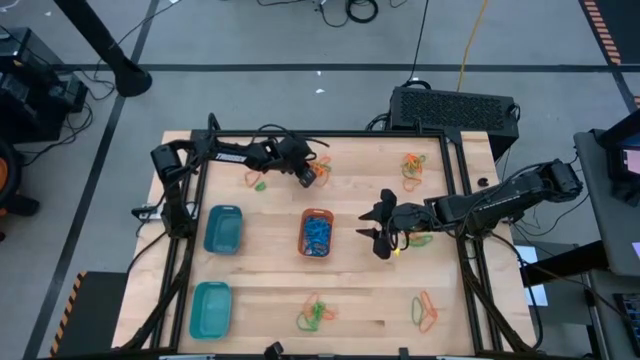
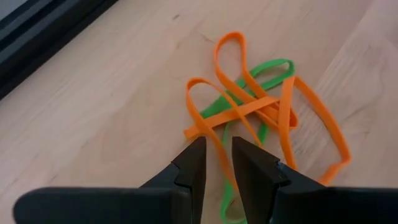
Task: Sort rubber bands into baskets
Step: Put the orange rubber band into the blue bin
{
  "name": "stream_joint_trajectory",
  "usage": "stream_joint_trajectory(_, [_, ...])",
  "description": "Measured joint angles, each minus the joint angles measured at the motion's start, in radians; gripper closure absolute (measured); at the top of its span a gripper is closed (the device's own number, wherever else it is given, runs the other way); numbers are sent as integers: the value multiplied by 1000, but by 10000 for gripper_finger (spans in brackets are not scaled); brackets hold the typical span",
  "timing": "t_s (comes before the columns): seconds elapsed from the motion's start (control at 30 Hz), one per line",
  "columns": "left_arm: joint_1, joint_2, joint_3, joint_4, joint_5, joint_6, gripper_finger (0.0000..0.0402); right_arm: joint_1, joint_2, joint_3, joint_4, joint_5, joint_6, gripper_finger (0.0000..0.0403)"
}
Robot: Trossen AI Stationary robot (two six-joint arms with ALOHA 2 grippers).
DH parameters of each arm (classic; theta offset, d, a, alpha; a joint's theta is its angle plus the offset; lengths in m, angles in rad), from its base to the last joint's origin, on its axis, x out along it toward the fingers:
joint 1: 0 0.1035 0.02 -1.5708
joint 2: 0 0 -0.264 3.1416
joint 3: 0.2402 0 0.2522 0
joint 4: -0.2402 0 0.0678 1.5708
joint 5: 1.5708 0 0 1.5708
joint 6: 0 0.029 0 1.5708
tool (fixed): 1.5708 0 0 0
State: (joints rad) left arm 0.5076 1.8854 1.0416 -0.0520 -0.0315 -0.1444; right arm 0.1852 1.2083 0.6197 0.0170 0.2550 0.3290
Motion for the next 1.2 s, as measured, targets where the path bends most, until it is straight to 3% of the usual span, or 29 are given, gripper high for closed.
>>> stream_joint_trajectory(0.57, [-6,19,-1,7,-12,-6,321,0,0,0,0,0,0,227])
stream_joint_trajectory(0.77, [-11,19,-1,8,-31,-5,388,0,0,0,0,0,0,227])
stream_joint_trajectory(0.93, [-32,16,-1,8,-53,15,396,0,0,0,0,0,10,227])
stream_joint_trajectory(1.2, [-67,-125,-1,-17,-63,54,400,12,0,0,0,1,26,227])
